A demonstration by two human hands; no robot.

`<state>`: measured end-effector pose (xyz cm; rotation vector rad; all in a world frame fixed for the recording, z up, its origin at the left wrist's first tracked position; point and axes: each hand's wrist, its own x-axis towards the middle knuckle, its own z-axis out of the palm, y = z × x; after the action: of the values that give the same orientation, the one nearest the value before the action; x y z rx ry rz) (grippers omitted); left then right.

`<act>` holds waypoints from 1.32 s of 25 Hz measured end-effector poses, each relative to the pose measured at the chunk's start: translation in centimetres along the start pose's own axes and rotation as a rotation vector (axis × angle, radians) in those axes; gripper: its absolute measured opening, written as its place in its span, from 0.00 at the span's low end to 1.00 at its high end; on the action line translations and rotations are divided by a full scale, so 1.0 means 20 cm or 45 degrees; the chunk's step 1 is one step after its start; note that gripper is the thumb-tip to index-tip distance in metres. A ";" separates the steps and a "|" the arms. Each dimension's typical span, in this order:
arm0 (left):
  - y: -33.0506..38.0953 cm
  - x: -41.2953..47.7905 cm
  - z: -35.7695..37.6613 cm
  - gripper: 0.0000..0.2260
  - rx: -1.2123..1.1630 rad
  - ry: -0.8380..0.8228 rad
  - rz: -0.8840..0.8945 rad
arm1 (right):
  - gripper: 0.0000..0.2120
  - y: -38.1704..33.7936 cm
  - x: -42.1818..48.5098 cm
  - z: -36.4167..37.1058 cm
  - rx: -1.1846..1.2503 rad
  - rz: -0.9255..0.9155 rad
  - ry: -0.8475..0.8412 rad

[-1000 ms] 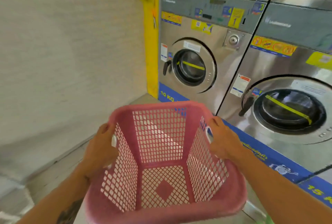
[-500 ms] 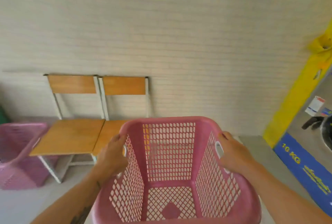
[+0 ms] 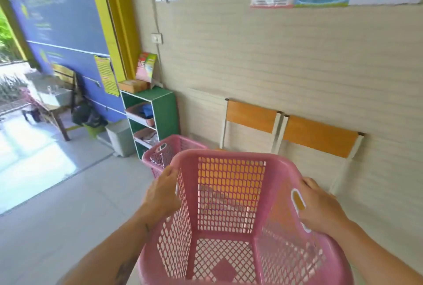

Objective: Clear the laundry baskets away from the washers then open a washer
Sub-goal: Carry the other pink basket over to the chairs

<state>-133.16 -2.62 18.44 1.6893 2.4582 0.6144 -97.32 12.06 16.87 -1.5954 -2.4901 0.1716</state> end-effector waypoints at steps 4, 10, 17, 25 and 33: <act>-0.30 0.24 -0.09 0.40 0.101 0.029 -0.198 | 0.22 -0.30 0.53 0.17 0.035 -0.183 -0.089; -0.59 0.78 -0.19 0.38 0.182 0.126 -0.353 | 0.15 -0.63 1.30 0.27 0.090 -0.324 -0.111; -1.02 1.49 -0.31 0.33 0.237 0.198 -0.339 | 0.21 -1.02 2.04 0.34 0.094 -0.345 -0.093; -1.51 2.51 -0.37 0.29 0.202 0.202 -0.022 | 0.43 -1.36 2.62 0.52 0.087 -0.043 -0.051; -1.64 3.32 -0.13 0.32 0.157 0.084 0.185 | 0.33 -1.39 3.07 0.73 0.053 0.180 -0.017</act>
<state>-187.83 47.30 18.05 1.9379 2.4816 0.5520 -150.18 56.29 13.31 -1.7587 -2.3674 0.2519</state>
